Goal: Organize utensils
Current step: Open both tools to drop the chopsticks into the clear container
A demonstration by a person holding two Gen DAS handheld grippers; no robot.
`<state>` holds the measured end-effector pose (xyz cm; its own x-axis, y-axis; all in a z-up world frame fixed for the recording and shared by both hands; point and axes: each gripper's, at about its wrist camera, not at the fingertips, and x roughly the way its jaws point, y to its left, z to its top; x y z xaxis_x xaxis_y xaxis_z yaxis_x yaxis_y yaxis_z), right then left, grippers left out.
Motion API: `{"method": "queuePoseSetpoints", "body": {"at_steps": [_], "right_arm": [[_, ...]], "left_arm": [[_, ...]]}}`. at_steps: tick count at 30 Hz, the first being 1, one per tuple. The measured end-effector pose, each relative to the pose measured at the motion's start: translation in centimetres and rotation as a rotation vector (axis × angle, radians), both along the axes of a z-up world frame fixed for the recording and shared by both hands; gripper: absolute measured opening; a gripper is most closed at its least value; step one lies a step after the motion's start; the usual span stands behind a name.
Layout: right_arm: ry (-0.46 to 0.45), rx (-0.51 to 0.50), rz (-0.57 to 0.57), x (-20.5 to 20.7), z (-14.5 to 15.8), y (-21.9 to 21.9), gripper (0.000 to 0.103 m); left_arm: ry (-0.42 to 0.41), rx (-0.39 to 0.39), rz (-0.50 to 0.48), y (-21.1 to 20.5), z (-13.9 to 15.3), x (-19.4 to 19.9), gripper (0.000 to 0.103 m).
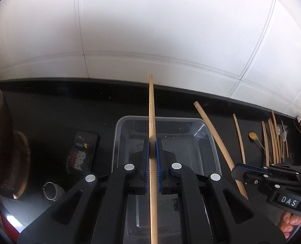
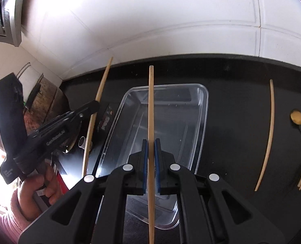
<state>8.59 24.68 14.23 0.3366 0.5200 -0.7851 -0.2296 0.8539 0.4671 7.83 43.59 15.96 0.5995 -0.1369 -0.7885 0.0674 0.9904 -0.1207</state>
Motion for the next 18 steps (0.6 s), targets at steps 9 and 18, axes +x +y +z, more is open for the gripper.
{"method": "queuePoseSetpoints", "body": {"at_steps": [9, 18], "right_arm": [[0.029, -0.063, 0.031, 0.9, -0.9, 2.1, 0.007], [-0.193, -0.432, 0.050, -2.4, -0.4, -1.2, 0.092]], "left_arm": [[0.044, -0.016, 0.017, 0.5, -1.6, 1.0, 0.019], [-0.016, 0.034, 0.220, 4.7, 0.0, -0.2, 0.097]]}}
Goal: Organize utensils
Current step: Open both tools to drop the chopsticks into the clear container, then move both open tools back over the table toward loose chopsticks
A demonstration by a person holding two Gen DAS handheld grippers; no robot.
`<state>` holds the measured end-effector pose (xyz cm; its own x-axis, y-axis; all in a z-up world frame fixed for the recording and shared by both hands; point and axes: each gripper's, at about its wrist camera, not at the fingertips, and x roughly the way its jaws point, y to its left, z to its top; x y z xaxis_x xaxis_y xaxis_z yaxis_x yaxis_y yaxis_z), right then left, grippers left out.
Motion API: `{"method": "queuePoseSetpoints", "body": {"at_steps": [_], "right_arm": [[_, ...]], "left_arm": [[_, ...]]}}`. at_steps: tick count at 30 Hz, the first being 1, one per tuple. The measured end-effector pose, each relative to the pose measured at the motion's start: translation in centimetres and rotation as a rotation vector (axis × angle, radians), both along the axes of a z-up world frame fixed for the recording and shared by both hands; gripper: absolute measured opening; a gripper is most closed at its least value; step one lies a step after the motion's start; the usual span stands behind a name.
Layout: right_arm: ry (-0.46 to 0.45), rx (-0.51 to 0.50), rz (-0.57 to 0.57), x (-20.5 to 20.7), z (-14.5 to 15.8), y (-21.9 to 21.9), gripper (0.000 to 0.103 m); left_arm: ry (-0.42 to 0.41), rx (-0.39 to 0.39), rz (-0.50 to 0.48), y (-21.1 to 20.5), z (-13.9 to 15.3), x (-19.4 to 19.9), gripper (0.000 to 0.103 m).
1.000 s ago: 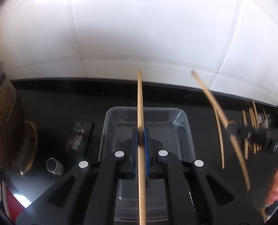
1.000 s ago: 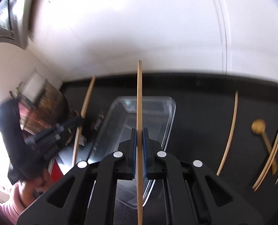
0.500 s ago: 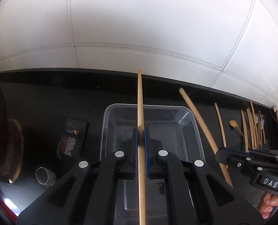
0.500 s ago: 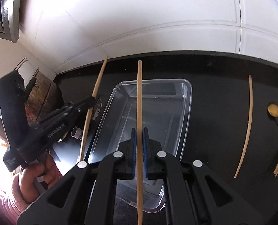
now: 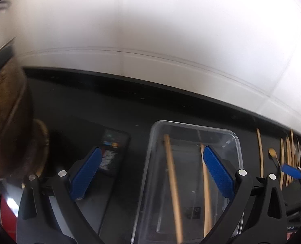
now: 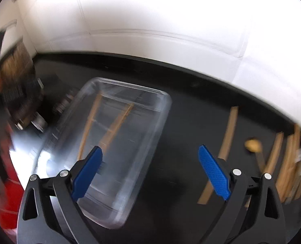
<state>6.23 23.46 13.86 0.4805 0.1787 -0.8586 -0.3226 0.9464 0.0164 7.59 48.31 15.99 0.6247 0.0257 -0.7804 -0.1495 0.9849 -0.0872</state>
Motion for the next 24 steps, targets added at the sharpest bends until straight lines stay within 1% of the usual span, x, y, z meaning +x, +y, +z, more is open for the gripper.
{"method": "queuePoseSetpoints", "body": {"at_steps": [1, 3, 4, 6, 8, 10, 12, 13, 16, 18, 21, 22, 24], "right_arm": [[-0.005, -0.019, -0.006, -0.4, -0.1, -0.7, 0.093], [-0.002, -0.050, -0.069, -1.7, -0.7, -4.4, 0.096], [0.004, -0.051, -0.100, -2.2, -0.9, -5.7, 0.096], [0.034, -0.031, -0.208, -3.3, -1.7, -9.7, 0.096], [0.072, -0.001, -0.313, -4.5, -2.5, -13.8, 0.096], [0.112, 0.034, -0.415, -5.6, -3.4, -17.5, 0.096], [0.169, 0.074, -0.562, -6.8, -4.4, -21.9, 0.096], [0.189, 0.096, -0.611, -7.3, -4.7, -23.8, 0.096], [0.215, 0.118, -0.688, -8.9, -5.2, -27.9, 0.096], [0.213, 0.086, -0.711, -9.9, -5.3, -30.9, 0.096], [0.185, -0.008, -0.753, -11.1, -5.1, -35.0, 0.096], [0.197, -0.055, -0.776, -11.3, -5.3, -36.5, 0.096], [0.232, -0.101, -0.784, -11.6, -5.9, -38.7, 0.096]], "left_arm": [[-0.002, -0.009, 0.021, 0.3, 0.1, -0.2, 0.097], [-0.002, -0.038, 0.067, 0.5, 0.3, -0.8, 0.097], [0.001, -0.051, 0.071, 0.2, 0.3, -1.1, 0.097], [0.017, -0.066, 0.053, -1.2, 0.1, -1.4, 0.097], [0.030, -0.066, 0.013, -3.2, -0.1, -1.8, 0.097], [0.044, -0.041, -0.040, -6.0, -0.2, -2.3, 0.097], [0.061, -0.008, -0.105, -9.5, -0.4, -2.5, 0.097], [0.071, 0.006, -0.133, -11.3, -0.5, -2.6, 0.097], [0.092, 0.030, -0.197, -16.1, -0.7, -3.0, 0.097], [0.105, 0.038, -0.233, -19.5, -1.0, -3.6, 0.097], [0.138, 0.047, -0.277, -24.3, -1.8, -4.3, 0.097], [0.156, 0.049, -0.287, -25.9, -2.2, -4.5, 0.097], [0.177, 0.053, -0.306, -28.7, -2.7, -4.7, 0.097]]}}
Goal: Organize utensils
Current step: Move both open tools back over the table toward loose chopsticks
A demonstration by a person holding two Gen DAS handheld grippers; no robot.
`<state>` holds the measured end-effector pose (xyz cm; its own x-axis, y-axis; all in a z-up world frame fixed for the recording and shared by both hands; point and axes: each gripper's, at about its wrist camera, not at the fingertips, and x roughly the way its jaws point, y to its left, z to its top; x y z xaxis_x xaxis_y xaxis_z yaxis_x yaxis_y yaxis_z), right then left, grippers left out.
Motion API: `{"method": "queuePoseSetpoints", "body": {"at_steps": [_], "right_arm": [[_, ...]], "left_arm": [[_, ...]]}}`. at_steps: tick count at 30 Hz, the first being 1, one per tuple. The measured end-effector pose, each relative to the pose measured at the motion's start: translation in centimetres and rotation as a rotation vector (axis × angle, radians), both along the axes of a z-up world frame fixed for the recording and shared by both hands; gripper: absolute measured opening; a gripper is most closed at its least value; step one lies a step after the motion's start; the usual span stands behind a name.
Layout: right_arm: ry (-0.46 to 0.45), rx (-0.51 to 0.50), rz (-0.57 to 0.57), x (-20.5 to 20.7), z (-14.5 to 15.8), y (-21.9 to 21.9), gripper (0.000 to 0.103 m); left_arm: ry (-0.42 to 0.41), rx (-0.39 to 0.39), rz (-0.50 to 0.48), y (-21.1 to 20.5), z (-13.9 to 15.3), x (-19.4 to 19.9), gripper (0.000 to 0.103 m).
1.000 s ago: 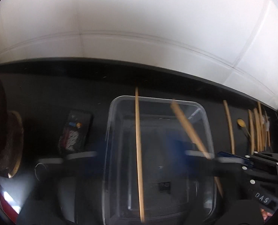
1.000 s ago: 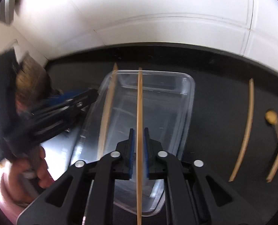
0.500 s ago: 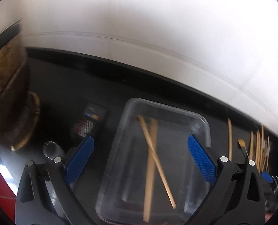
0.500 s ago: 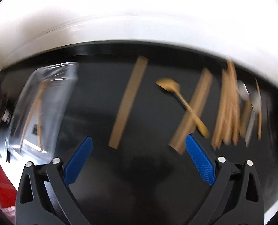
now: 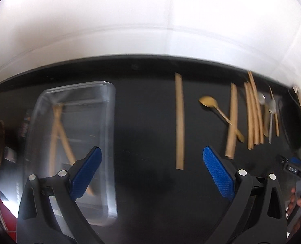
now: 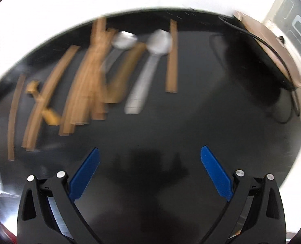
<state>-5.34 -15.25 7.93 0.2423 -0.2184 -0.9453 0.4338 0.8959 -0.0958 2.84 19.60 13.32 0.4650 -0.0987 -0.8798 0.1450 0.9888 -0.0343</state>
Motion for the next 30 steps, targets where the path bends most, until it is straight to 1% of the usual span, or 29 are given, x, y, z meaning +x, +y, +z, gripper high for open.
{"method": "queuePoseSetpoints", "body": {"at_steps": [2, 4, 6, 8, 9, 12, 15, 17, 20, 21, 24, 27, 30], "right_arm": [[0.002, -0.014, 0.010, -0.4, -0.6, -1.9, 0.096], [0.000, -0.023, 0.022, -0.6, -1.0, -3.5, 0.096], [0.013, -0.010, 0.028, -0.3, -1.6, -4.4, 0.096], [0.011, 0.022, 0.025, 0.3, -2.0, -5.1, 0.096], [-0.002, 0.030, 0.022, 0.6, -2.0, -5.4, 0.096], [-0.020, 0.006, 0.039, 2.0, -2.0, -5.7, 0.096], [-0.024, -0.019, 0.064, 3.8, -2.1, -5.8, 0.096], [-0.026, -0.038, 0.059, 4.6, -2.3, -6.2, 0.096], [0.001, -0.027, 0.039, 5.6, -3.6, -7.0, 0.096], [-0.024, -0.002, 0.026, 5.6, -3.6, -7.3, 0.096], [-0.044, 0.057, -0.021, 6.2, -4.0, -8.4, 0.098], [-0.067, 0.043, -0.028, 7.4, -4.1, -9.0, 0.098], [-0.081, 0.036, -0.025, 8.8, -4.1, -9.6, 0.098]], "left_arm": [[0.013, 0.015, -0.021, -2.5, -0.4, -0.2, 0.097], [0.027, 0.050, -0.056, -5.1, -1.4, -0.6, 0.097], [0.047, 0.091, -0.049, -6.3, -2.1, -0.7, 0.097], [0.058, 0.087, -0.037, -6.9, -2.6, -0.7, 0.097], [0.059, 0.093, -0.023, -6.9, -2.7, -0.6, 0.097], [0.055, 0.129, 0.003, -6.8, -3.1, -0.1, 0.097], [0.082, 0.170, 0.024, -6.4, -4.1, 1.2, 0.097], [0.088, 0.178, 0.019, -6.4, -4.5, 1.9, 0.097], [0.108, 0.199, -0.013, -6.7, -5.7, 2.9, 0.097], [0.118, 0.204, -0.016, -6.7, -6.2, 3.2, 0.097], [0.164, 0.204, -0.013, -6.3, -8.0, 4.3, 0.097], [0.190, 0.183, 0.000, -5.7, -9.1, 5.6, 0.097], [0.204, 0.195, 0.003, -5.5, -10.2, 7.2, 0.097]]}}
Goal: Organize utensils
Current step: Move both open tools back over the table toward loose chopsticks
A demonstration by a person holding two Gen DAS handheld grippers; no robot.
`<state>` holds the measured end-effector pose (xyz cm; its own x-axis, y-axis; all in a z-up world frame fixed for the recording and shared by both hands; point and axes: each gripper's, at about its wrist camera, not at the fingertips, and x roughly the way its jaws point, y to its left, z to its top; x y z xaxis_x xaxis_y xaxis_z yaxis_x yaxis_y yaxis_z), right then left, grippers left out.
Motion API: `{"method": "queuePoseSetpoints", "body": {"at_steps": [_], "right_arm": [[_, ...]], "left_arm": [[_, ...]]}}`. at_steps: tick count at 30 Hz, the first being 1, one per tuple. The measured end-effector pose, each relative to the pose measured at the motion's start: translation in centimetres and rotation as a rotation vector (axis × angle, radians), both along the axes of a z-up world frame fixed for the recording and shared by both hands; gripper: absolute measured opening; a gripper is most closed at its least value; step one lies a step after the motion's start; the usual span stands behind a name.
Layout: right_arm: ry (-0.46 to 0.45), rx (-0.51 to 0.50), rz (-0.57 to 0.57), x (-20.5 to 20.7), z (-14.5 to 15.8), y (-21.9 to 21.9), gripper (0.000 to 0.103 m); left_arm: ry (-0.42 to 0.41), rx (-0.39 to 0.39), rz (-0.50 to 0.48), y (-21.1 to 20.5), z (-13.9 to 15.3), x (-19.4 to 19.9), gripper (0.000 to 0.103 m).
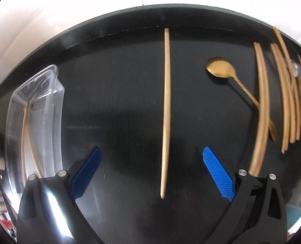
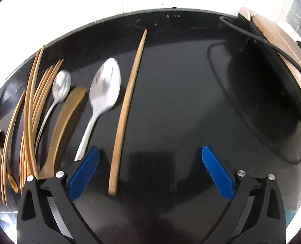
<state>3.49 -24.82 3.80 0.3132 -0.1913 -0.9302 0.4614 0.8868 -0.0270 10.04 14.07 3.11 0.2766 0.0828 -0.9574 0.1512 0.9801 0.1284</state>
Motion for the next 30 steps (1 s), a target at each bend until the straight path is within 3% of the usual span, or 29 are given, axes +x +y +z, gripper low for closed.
{"method": "queuePoseSetpoints", "body": {"at_steps": [6, 10, 19, 30], "right_arm": [[-0.009, 0.002, -0.039, 2.6, 0.0, -1.6, 0.098], [0.012, 0.011, 0.032, 3.9, 0.1, -1.9, 0.098], [0.040, 0.026, 0.021, 5.6, 0.2, -3.0, 0.098], [0.070, 0.036, -0.047, 5.7, -0.1, -6.1, 0.098]], "left_arm": [[-0.015, -0.051, 0.050, 1.0, -0.8, 3.5, 0.098], [0.003, -0.108, 0.101, 1.8, -0.8, 5.4, 0.098], [0.012, -0.107, 0.132, 2.8, 0.0, 8.2, 0.098], [-0.027, -0.107, 0.132, 3.0, -0.1, 7.3, 0.098]]}}
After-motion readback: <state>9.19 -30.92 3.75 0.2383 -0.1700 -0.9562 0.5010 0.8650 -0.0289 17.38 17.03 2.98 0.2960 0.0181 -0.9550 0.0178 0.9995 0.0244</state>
